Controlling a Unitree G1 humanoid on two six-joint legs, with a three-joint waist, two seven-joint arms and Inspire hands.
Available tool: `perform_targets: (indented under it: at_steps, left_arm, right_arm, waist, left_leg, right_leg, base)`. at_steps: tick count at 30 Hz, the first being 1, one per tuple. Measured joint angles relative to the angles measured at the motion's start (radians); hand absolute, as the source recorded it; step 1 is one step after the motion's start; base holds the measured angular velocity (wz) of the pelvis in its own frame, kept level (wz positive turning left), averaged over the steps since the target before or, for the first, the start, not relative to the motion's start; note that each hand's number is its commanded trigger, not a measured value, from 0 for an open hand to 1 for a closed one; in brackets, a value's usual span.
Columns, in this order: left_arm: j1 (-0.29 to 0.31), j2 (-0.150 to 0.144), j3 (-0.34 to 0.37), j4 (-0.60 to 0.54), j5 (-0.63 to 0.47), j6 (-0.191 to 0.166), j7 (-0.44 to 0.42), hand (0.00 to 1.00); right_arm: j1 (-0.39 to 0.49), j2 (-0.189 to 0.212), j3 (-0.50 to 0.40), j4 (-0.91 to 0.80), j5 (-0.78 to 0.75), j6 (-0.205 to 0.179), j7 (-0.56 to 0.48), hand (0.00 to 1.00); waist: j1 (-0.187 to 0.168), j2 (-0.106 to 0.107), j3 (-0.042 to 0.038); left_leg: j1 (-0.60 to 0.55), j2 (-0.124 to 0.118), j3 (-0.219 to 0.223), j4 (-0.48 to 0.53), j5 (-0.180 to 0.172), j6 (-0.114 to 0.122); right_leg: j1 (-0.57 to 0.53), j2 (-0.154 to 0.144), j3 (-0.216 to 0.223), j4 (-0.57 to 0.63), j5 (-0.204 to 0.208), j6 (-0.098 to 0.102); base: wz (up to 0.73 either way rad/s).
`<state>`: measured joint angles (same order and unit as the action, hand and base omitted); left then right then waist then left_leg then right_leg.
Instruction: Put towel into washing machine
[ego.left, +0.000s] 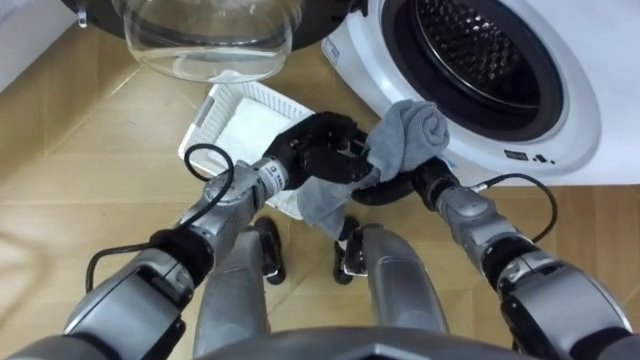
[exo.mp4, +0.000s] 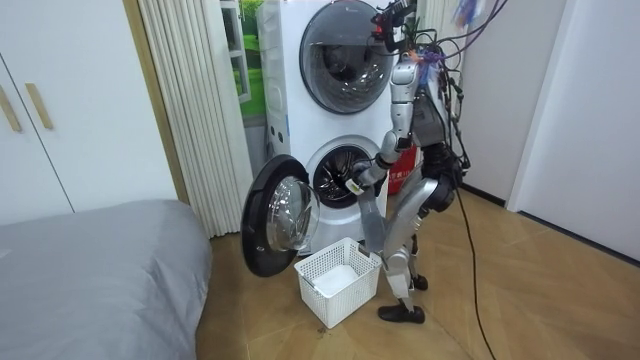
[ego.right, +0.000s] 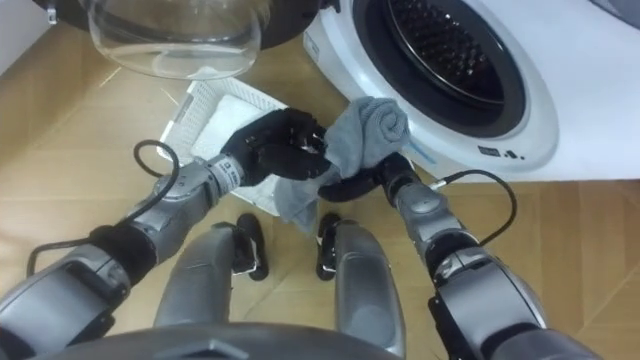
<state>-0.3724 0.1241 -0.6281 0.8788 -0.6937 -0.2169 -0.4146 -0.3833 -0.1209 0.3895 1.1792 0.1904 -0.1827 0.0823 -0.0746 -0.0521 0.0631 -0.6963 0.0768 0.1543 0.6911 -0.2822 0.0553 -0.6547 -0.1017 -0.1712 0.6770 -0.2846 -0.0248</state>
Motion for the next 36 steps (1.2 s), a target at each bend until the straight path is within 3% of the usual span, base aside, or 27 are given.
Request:
perform_targets:
  at_steps: [8, 9, 11, 14, 20, 26, 36]
  left_arm:
    - [0.005, -0.022, 0.001, -0.004, -0.192, 0.066, -0.071, 1.0]
    - [0.005, -0.025, 0.001, -0.005, -0.21, 0.07, -0.074, 1.0]
    - [0.006, -0.044, 0.0, -0.006, -0.269, 0.095, -0.08, 1.0]
    - [0.021, -0.062, 0.007, -0.04, -0.349, 0.127, -0.086, 1.0]
    - [0.025, -0.111, 0.013, -0.047, -0.524, 0.134, -0.117, 1.0]
    - [0.043, -0.114, 0.005, -0.067, -0.633, 0.138, -0.118, 1.0]
    - [0.042, -0.116, 0.017, -0.075, -0.656, 0.142, -0.118, 1.0]
  right_arm:
    - [0.024, 0.011, -0.002, -0.006, -0.003, 0.003, -0.015, 0.0]
    - [0.024, 0.011, -0.002, -0.006, -0.003, 0.004, -0.017, 0.55]
    - [0.026, 0.009, -0.002, -0.006, -0.002, 0.014, -0.022, 1.0]
    - [0.029, 0.012, -0.022, -0.007, -0.001, 0.034, -0.026, 1.0]
    - [0.03, 0.032, -0.028, -0.016, 0.069, 0.044, -0.012, 1.0]
    - [0.047, 0.043, -0.029, -0.017, 0.221, 0.054, 0.038, 1.0]
    - [0.058, 0.043, -0.029, -0.018, 0.295, 0.055, 0.094, 1.0]
  waist:
    - [0.003, 0.002, -0.0011]
    - [0.005, 0.003, -0.0018]
    - [0.011, 0.012, -0.008]
    - [0.022, 0.026, -0.0185]
    - [0.025, 0.026, -0.0187]
    - [0.024, 0.024, -0.0174]
    - [0.016, 0.019, -0.0157]
  left_leg:
    - [0.0, 0.0, -0.006, 0.001, 0.0, 0.0]
    - [0.0, 0.0, -0.007, -0.001, 0.0, 0.0]
    - [0.0, -0.001, -0.01, -0.004, 0.0, -0.001]
    - [0.003, -0.001, -0.011, -0.002, 0.001, -0.002]
    - [0.011, -0.001, -0.02, -0.002, 0.006, -0.007]
    - [0.01, 0.004, -0.02, -0.006, 0.008, -0.009]
    - [0.009, 0.003, -0.019, -0.018, 0.009, -0.011]
  right_leg:
    - [0.007, 0.0, -0.01, -0.003, 0.0, 0.0]
    - [0.007, 0.0, -0.011, -0.003, 0.0, 0.0]
    - [0.008, 0.0, -0.015, -0.007, 0.0, 0.0]
    - [0.012, -0.001, -0.018, -0.004, 0.0, 0.0]
    - [0.024, -0.001, -0.022, -0.003, 0.0, -0.005]
    - [0.027, 0.008, -0.021, -0.016, 0.004, -0.008]
    - [0.023, 0.009, -0.021, -0.025, 0.004, -0.008]
  base:
    - [0.02]
    - [0.0]
    - [0.04]
    - [0.01]
    - [0.03]
    - [0.0]
    - [0.0]
